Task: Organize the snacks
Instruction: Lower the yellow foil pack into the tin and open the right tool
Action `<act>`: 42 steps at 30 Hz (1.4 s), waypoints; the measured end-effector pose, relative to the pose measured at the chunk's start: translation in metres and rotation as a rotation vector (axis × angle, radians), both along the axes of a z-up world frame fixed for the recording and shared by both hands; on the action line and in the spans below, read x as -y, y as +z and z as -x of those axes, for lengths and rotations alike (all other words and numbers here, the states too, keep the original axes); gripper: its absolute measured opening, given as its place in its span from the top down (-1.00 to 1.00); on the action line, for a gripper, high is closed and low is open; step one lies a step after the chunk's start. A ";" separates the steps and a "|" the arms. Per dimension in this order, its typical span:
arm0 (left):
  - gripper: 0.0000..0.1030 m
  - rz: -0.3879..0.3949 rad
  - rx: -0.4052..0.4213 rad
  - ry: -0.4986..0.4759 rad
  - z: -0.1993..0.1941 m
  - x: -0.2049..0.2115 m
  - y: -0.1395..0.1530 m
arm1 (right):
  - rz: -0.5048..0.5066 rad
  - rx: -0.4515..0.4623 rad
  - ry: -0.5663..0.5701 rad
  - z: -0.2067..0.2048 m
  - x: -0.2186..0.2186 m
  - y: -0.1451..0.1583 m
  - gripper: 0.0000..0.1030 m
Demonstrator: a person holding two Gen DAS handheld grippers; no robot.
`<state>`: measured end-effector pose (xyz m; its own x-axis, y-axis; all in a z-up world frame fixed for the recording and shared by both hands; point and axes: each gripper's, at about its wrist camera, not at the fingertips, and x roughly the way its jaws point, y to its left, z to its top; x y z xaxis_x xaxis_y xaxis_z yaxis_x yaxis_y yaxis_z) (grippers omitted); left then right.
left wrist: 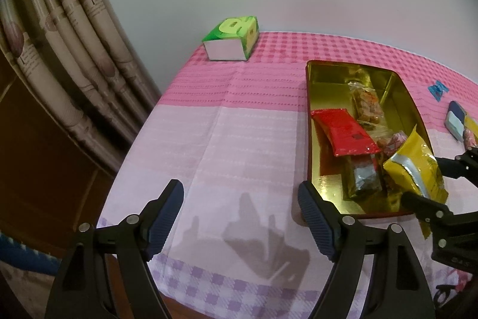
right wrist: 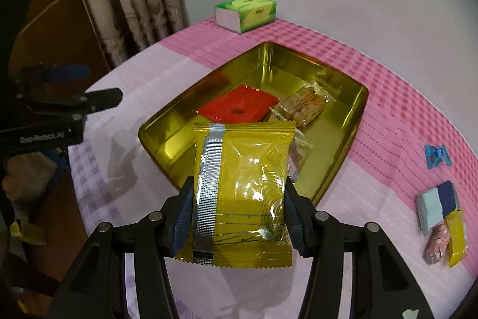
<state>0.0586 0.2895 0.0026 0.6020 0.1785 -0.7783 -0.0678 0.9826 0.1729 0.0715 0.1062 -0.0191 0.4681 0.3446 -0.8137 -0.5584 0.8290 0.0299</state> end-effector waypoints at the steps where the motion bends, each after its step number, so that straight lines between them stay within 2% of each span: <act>1: -0.54 0.000 0.000 0.001 0.000 0.000 0.000 | 0.003 -0.005 -0.001 -0.002 -0.001 -0.002 0.02; 13: -0.54 -0.005 0.001 -0.003 0.000 0.001 -0.002 | 0.069 0.047 -0.044 -0.028 -0.011 -0.010 0.02; 21: -0.54 -0.009 0.000 -0.002 0.000 0.002 -0.004 | 0.072 0.022 -0.059 -0.036 -0.017 -0.025 0.01; 31: -0.55 -0.003 0.001 0.000 -0.001 0.002 -0.008 | 0.058 0.011 -0.070 -0.038 -0.017 -0.025 -0.04; 42: -0.55 0.001 0.001 -0.006 -0.002 0.004 -0.008 | 0.006 0.020 -0.071 -0.034 -0.012 -0.015 -0.44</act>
<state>0.0608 0.2858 -0.0052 0.6040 0.1741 -0.7778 -0.0619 0.9831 0.1720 0.1059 0.1186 -0.0338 0.5076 0.3050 -0.8058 -0.4989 0.8666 0.0137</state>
